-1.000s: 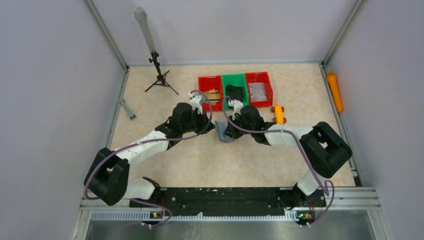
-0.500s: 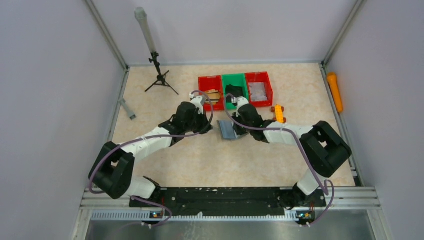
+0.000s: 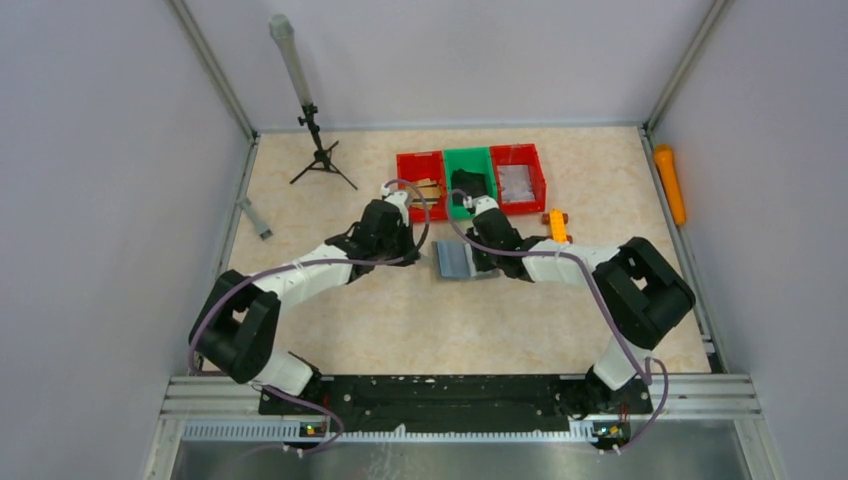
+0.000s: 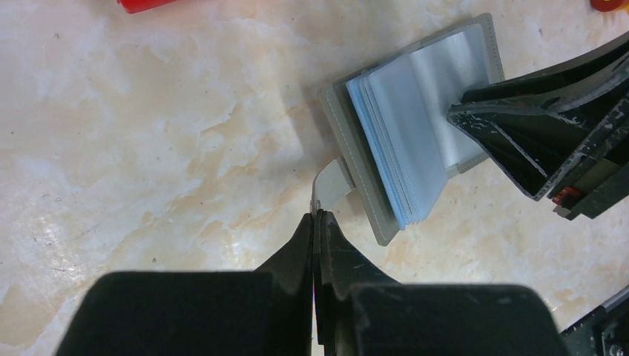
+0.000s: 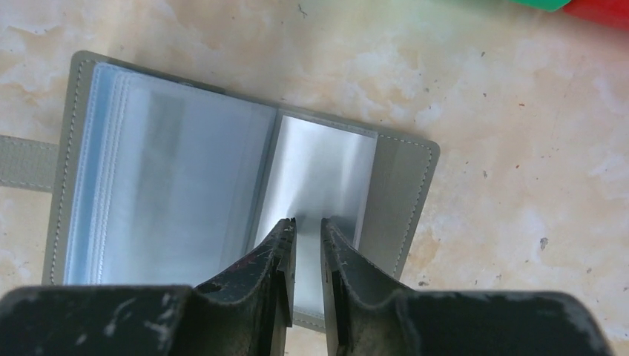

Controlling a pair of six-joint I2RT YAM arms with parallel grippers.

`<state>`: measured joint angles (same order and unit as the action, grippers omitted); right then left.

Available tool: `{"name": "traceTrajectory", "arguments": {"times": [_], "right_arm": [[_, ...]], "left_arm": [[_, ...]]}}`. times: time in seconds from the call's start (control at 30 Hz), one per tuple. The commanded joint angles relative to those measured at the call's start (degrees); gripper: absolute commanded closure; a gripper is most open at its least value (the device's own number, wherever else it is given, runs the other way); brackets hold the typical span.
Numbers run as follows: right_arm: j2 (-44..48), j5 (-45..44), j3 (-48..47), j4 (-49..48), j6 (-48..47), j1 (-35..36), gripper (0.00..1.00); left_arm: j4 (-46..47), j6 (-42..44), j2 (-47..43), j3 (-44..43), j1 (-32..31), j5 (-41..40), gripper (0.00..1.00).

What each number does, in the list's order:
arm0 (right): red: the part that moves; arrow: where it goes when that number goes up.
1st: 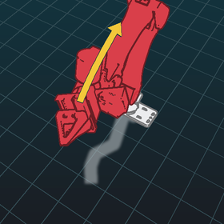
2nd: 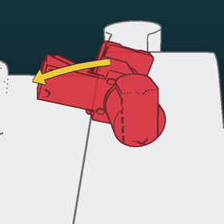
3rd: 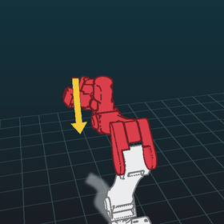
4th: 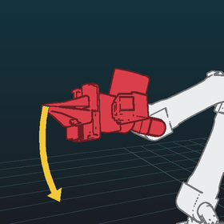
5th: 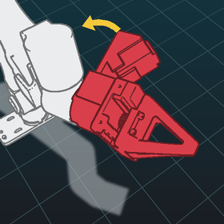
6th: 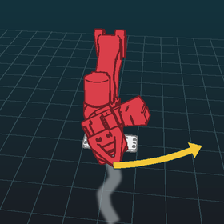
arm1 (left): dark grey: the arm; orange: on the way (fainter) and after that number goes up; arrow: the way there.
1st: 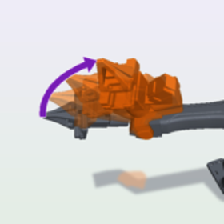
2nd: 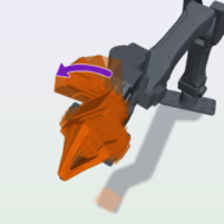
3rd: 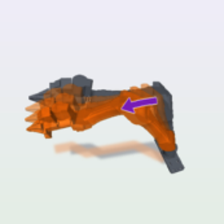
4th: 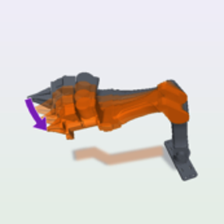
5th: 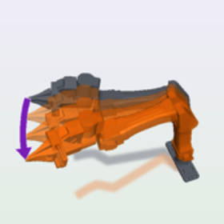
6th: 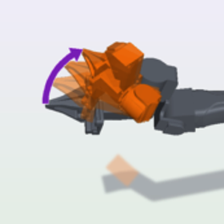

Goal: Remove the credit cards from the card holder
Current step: Open the card holder at the center of the board.

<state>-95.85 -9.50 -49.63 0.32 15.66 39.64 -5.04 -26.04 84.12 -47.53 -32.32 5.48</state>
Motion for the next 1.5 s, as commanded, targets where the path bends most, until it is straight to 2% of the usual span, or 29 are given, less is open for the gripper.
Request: {"name": "traceTrajectory", "arguments": {"times": [0.0, 0.13, 0.27, 0.5, 0.57, 0.63, 0.9, 1.07, 1.27, 1.33, 1.47], "right_arm": [[-1.0, -1.1, -2.7, 1.7, 0.3, 0.5, 0.78], [-1.7, 0.2, -3.2, 2.2, 0.1, 0.4, 0.78], [-2.2, 0.6, -3.6, 2.6, -0.2, 0.4, 0.79], [-3.2, 2.8, -4.3, 3.0, -0.3, 0.5, 0.8], [-3.2, 3.9, -4.2, 2.6, -0.4, 0.4, 0.8], [-3.3, 4.7, -4.2, 2.3, -0.3, 0.4, 0.8], [-4.0, 6.6, -4.4, 2.2, -0.2, 0.4, 0.81], [-4.4, 11.7, -4.3, 0.7, 0.5, 0.3, 0.82], [-3.9, 16.1, -3.4, -1.6, 0.8, -0.2, 0.82], [-3.8, 17.4, -3.2, -2.1, 0.9, -0.3, 0.82], [-3.7, 18.4, -3.0, -2.5, 1.0, -0.4, 0.82]], "left_arm": [[-1.6, -0.1, 1.8, -3.0, 0.3, -1.3, 1.0], [-2.8, -0.1, 4.5, -4.6, 0.3, 0.4, 0.96], [-4.1, -0.1, 7.3, -6.2, 0.3, 2.9, 0.81], [-4.9, -0.6, 12.5, -8.7, 0.7, 10.2, 0.48], [-4.7, -1.3, 14.6, -9.4, 1.4, 13.9, 0.43], [-3.8, -1.9, 15.9, -9.5, 2.0, 17.4, 0.41], [3.6, -4.0, 13.3, -5.6, 3.9, 23.2, 0.42], [14.1, -8.7, 14.9, -2.7, 5.7, 33.2, 0.43], [14.5, -8.6, 15.7, -2.8, 5.7, 32.8, 0.46], [13.7, -8.2, 15.6, -3.1, 5.8, 31.9, 0.52], [12.6, -7.9, 15.3, -3.2, 6.0, 30.2, 0.76]]}}
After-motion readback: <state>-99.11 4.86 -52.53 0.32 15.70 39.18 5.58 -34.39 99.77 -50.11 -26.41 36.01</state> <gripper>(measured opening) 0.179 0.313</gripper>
